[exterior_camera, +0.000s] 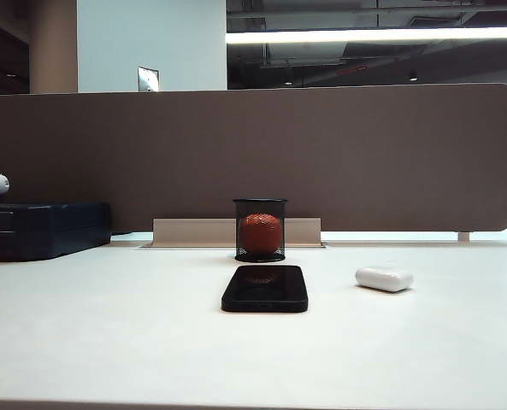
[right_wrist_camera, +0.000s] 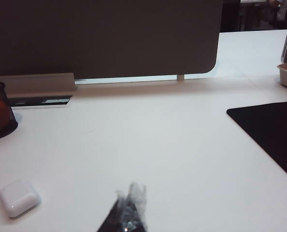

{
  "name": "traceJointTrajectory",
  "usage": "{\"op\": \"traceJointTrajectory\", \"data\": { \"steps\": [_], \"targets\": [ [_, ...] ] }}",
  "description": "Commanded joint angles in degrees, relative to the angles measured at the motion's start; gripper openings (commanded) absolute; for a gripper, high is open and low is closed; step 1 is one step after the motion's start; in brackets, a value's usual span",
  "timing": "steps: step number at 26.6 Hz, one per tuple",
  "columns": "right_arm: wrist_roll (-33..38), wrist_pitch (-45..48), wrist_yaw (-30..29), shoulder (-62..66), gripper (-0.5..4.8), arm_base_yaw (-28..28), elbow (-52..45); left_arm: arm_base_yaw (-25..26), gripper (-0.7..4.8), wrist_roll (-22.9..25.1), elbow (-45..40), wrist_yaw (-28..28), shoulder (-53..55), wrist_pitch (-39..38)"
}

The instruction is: Find the wireless headphone case on the desktop and place it on the left side of the phone.

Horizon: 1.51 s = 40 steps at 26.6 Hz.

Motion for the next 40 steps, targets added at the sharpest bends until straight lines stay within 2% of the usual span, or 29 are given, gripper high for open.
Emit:
{"op": "traceJointTrajectory", "data": {
  "steps": [1,7,21,25,31,34,40],
  "targets": [
    [0.1,-4.3,-0.3,0.0,-0.01,0.0,2.5,-0.1,-0.06,-0.4,0.2,0.5,0.0,-2.0],
    [0.2,-5.8,-0.3,0.1,-0.01,0.0,8.4,-0.1,-0.06,-0.4,0.2,2.8,0.0,-5.4],
    [1.6,-20.5,-1.0,5.4,-0.01,0.0,25.2,-0.1,-0.05,-0.3,0.2,2.8,0.0,-6.6],
    [1.5,-23.9,-3.1,13.5,-0.01,0.0,34.5,-0.1,-0.06,-0.3,0.2,2.8,0.0,-8.3],
    [1.5,-27.2,-3.1,24.0,-0.01,0.0,45.8,-0.1,-0.06,-0.3,0.2,2.8,0.0,-8.5],
    [0.6,-33.9,-4.2,33.8,-0.01,0.0,57.6,-0.1,-0.06,-0.3,0.2,2.8,0.0,-8.5],
    [-2.2,-42.7,-9.2,43.2,-0.01,0.6,70.2,-0.1,-0.05,-0.3,0.2,2.8,0.0,-8.5]
  ]
}}
